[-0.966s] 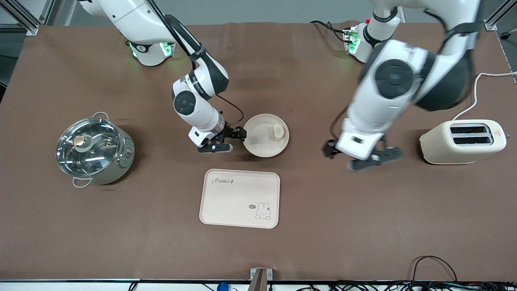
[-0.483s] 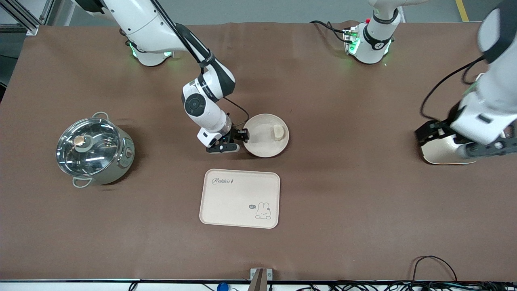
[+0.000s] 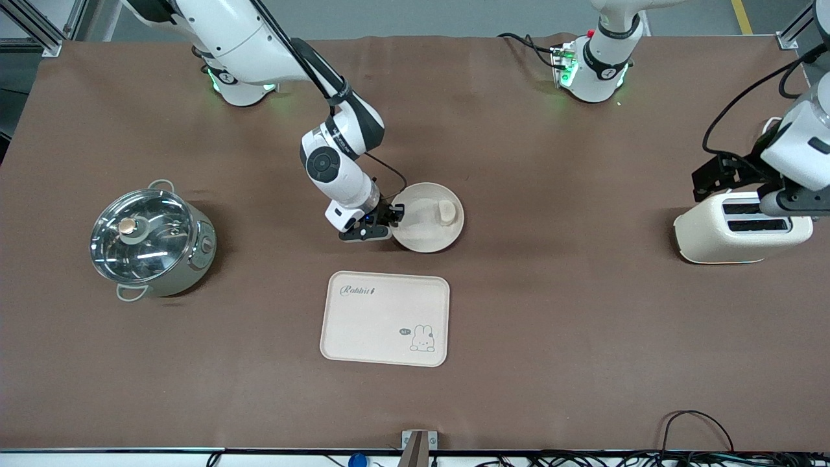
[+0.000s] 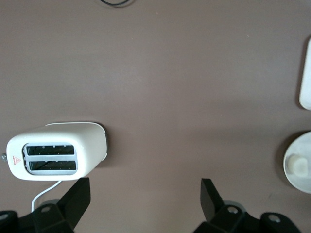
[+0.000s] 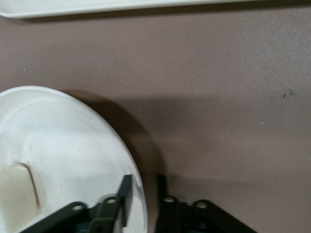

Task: Place bun in plate and plate on tray
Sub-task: 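Carry the plate with the right gripper onto the rabbit tray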

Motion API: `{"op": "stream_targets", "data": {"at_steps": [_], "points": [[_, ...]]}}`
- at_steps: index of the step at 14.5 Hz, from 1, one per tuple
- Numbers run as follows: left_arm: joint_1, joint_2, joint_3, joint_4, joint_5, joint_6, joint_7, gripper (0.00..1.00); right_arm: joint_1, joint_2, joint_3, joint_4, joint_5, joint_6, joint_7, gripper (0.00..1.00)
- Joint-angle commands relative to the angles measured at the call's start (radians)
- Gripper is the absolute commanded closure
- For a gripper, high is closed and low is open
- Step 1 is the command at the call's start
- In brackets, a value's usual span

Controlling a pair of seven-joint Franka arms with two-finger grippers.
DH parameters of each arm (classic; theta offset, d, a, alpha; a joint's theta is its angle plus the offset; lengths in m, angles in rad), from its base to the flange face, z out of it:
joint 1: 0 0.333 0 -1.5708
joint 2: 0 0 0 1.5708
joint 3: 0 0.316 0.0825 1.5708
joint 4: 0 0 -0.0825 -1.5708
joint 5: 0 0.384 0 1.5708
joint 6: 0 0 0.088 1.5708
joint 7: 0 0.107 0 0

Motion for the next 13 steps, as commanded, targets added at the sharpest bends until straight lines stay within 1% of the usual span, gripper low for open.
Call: {"op": "stream_targets", "data": {"at_steps": [1,3,6,7,10,13], "points": [[-0.074,-0.112,0.115,-0.127,-0.054,0.011,0.045,0.0,-0.005,0.004,-0.007,0.035,0.021,-0.016,-0.001,0.99],[-0.071,-0.115,0.113,-0.132,-0.056,0.008,0.045,0.0,-0.034,-0.002,-0.018,0.076,0.018,-0.085,-0.003,0.99],[-0.071,-0.115,0.113,-0.129,-0.056,0.006,0.045,0.0,-0.146,-0.004,-0.018,0.188,0.004,-0.232,-0.015,0.99],[-0.071,-0.117,0.113,-0.128,-0.056,0.004,0.043,0.0,-0.187,-0.004,-0.018,0.217,-0.008,-0.251,-0.033,0.99],[-0.072,-0.112,0.113,-0.128,-0.054,0.003,0.043,0.0,-0.281,0.007,-0.018,0.274,-0.016,-0.252,-0.11,0.99],[-0.074,-0.1,0.113,-0.128,-0.045,0.009,0.042,0.0,-0.306,0.077,-0.018,0.336,-0.016,-0.237,-0.13,0.99]]}}
